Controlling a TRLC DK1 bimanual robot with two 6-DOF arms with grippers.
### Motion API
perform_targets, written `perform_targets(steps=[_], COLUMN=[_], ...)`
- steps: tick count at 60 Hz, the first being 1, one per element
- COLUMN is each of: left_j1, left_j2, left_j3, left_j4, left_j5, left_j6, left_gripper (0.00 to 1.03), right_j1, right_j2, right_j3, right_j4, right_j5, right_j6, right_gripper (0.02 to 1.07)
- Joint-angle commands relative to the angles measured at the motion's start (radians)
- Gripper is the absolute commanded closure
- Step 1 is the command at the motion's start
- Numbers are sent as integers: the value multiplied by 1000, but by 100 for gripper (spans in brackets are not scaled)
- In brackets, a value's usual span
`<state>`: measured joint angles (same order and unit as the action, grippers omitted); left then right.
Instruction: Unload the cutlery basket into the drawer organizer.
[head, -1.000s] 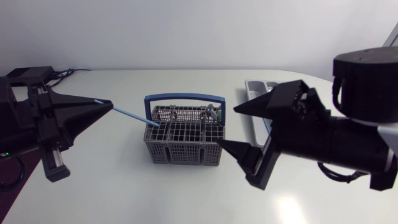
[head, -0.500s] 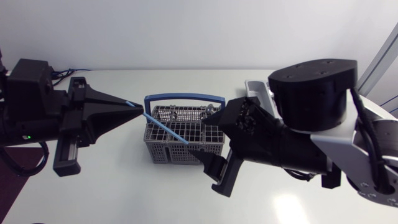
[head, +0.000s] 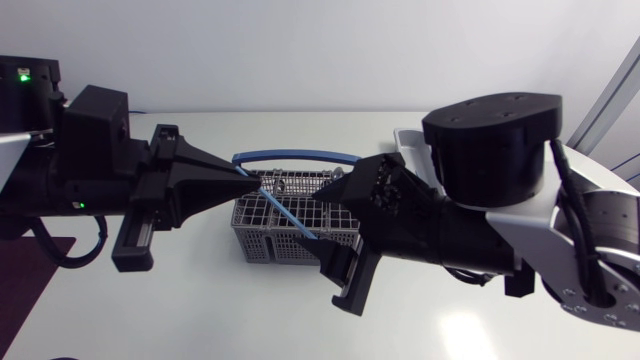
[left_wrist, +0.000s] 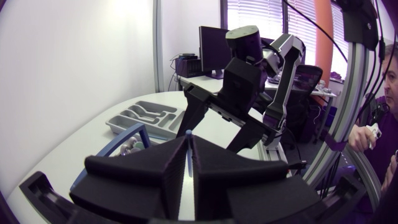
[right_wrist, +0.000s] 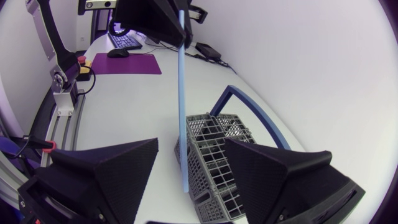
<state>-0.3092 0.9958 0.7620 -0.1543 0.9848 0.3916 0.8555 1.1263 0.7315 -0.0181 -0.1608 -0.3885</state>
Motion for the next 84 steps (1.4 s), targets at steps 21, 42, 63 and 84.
perform_targets(steps=[21, 42, 63, 84], left_j1=[-34, -51, -59, 111], left_j2=[44, 46, 63, 63], left_j3=[72, 91, 92, 165], left_j4=[-41, -48, -30, 59], left_j5=[23, 15, -12, -69], left_j6=[-25, -36, -31, -151], left_gripper=[88, 88, 88, 3], right_j1=[-56, -52, -30, -36], right_j2=[35, 32, 27, -95], right_j3=[-23, -21, -29, -9], right_j4=[50, 43, 12, -149], right_j5=[-65, -69, -59, -65], right_j6=[-29, -27, -12, 10], right_gripper=[58, 80, 101, 101])
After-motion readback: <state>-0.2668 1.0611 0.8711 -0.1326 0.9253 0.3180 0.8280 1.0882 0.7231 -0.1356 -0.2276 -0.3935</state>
